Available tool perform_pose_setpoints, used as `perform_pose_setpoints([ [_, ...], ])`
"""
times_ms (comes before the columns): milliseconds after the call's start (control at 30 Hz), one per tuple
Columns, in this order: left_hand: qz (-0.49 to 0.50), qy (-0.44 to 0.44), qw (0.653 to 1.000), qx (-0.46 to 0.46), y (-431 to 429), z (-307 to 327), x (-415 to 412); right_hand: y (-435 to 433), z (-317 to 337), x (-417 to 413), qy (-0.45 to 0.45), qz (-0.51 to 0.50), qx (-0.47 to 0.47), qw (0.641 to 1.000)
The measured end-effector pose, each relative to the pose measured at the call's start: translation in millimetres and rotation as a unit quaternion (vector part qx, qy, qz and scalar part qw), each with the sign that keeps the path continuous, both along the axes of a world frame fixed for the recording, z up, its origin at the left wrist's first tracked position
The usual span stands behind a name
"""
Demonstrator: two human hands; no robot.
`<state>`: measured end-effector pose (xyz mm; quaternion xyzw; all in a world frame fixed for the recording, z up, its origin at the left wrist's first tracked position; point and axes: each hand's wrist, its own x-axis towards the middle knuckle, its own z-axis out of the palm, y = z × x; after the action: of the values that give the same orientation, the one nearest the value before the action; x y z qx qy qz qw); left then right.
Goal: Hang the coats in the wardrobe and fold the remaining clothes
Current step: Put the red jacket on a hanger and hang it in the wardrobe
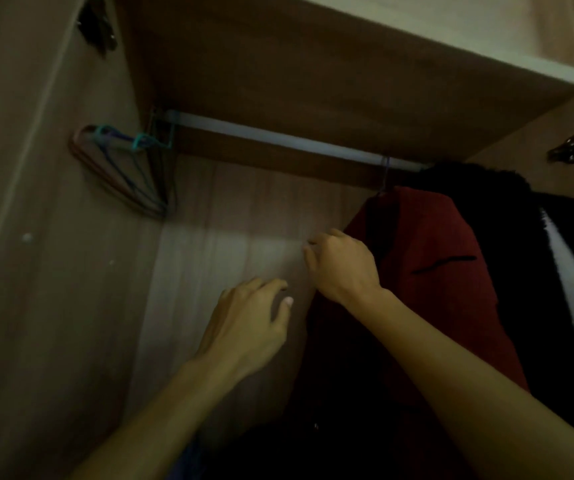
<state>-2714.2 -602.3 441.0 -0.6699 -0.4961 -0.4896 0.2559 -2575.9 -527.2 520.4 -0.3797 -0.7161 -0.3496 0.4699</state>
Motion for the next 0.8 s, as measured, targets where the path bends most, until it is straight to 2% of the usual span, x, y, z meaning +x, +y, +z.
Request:
perform_pose_setpoints([
  [167,0.012,-0.047,0.999,-0.021,-44.1,-34.0,1.7,-51.5,-51.6,12.1,0.007,0.081,-0.027,0.996],
  [467,0.005,-0.048,0.998,-0.049,-151.8,-113.5,49.4,-162.3,-169.0,84.1,0.077,0.183,-0.142,0.970],
  [633,-0.023,-0.048,0.992,-0.114,-222.1,-195.4,110.3,-243.0,-261.0,148.7,0.076,0.175,-0.191,0.963],
  [800,-0.050,-0.061,0.978,-0.192,-277.9,-242.2,153.8,-301.8,-305.2,203.9,0.093,0.133,-0.259,0.952],
])
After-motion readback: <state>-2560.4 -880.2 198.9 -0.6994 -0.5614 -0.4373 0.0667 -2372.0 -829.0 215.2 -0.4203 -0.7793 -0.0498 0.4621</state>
